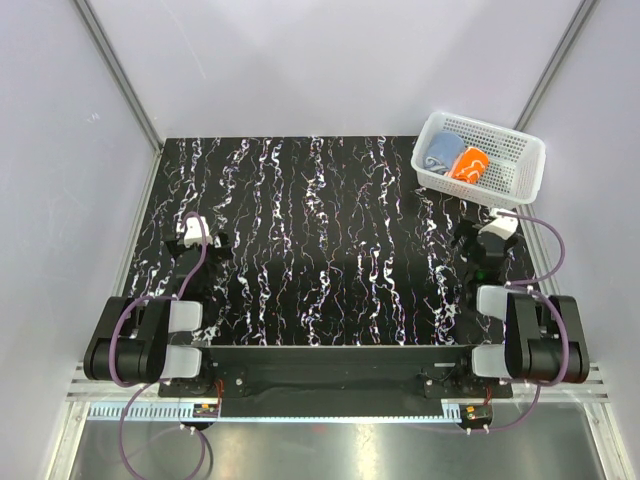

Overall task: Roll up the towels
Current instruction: Place the rolled towel into the container

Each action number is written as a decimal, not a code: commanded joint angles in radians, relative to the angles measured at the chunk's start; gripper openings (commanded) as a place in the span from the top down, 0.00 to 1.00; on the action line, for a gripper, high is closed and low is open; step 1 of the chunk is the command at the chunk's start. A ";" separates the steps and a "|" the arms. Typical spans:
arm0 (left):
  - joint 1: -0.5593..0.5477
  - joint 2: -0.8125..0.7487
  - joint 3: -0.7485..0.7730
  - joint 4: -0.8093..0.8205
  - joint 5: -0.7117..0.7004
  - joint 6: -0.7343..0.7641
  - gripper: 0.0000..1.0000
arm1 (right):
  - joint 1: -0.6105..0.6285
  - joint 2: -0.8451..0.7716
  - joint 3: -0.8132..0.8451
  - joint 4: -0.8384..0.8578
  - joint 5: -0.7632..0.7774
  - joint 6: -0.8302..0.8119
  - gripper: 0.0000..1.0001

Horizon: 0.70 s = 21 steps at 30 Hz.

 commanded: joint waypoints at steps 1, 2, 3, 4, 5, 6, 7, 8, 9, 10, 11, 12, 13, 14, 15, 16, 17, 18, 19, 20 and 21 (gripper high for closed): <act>0.006 -0.013 0.026 0.055 0.024 -0.015 0.01 | -0.070 0.048 -0.003 0.287 -0.118 0.034 0.00; 0.006 -0.015 0.026 0.055 0.025 -0.015 0.01 | -0.079 0.126 -0.001 0.328 -0.143 0.044 0.00; 0.006 -0.015 0.028 0.055 0.025 -0.015 0.01 | -0.081 0.160 -0.003 0.380 -0.189 0.039 0.00; 0.006 -0.013 0.028 0.055 0.025 -0.015 0.01 | -0.081 0.186 0.012 0.407 -0.282 -0.010 0.00; 0.006 -0.015 0.026 0.053 0.027 -0.016 0.01 | -0.081 0.219 0.026 0.399 -0.292 -0.005 0.00; 0.007 -0.015 0.028 0.055 0.027 -0.016 0.01 | -0.081 0.201 0.046 0.330 -0.284 -0.015 0.01; 0.007 -0.015 0.028 0.053 0.027 -0.018 0.01 | -0.081 0.196 0.065 0.277 -0.283 -0.020 0.00; 0.007 -0.015 0.028 0.053 0.027 -0.016 0.01 | -0.081 0.210 0.056 0.319 -0.286 -0.005 0.00; 0.007 -0.015 0.028 0.053 0.027 -0.016 0.01 | -0.081 0.214 0.051 0.347 -0.287 -0.009 0.00; 0.007 -0.013 0.028 0.053 0.027 -0.016 0.01 | -0.081 0.198 0.059 0.300 -0.286 -0.014 0.00; 0.007 -0.015 0.026 0.053 0.027 -0.016 0.01 | -0.079 0.196 0.060 0.289 -0.293 -0.018 0.00; 0.007 -0.013 0.026 0.053 0.027 -0.016 0.01 | -0.079 0.201 0.062 0.297 -0.298 -0.026 0.00; 0.007 -0.015 0.026 0.053 0.027 -0.016 0.01 | -0.079 0.207 0.074 0.291 -0.353 -0.034 0.00; 0.007 -0.015 0.028 0.053 0.027 -0.016 0.01 | -0.079 0.210 0.082 0.272 -0.384 -0.046 0.00; 0.007 -0.015 0.026 0.053 0.027 -0.018 0.01 | -0.079 0.208 0.092 0.251 -0.417 -0.067 0.00; 0.007 -0.015 0.028 0.051 0.028 -0.018 0.01 | -0.079 0.207 0.085 0.266 -0.412 -0.063 0.00; 0.007 -0.013 0.028 0.051 0.028 -0.016 0.01 | -0.079 0.208 0.083 0.271 -0.413 -0.063 0.00; 0.007 -0.015 0.028 0.053 0.028 -0.018 0.01 | -0.079 0.210 0.088 0.266 -0.413 -0.063 0.00; 0.007 -0.015 0.028 0.053 0.028 -0.016 0.01 | -0.079 0.208 0.088 0.264 -0.413 -0.063 0.00; 0.007 -0.013 0.028 0.053 0.028 -0.018 0.01 | -0.079 0.211 0.089 0.263 -0.415 -0.063 0.00; 0.007 -0.015 0.026 0.051 0.028 -0.016 0.01 | -0.079 0.211 0.089 0.264 -0.415 -0.063 0.00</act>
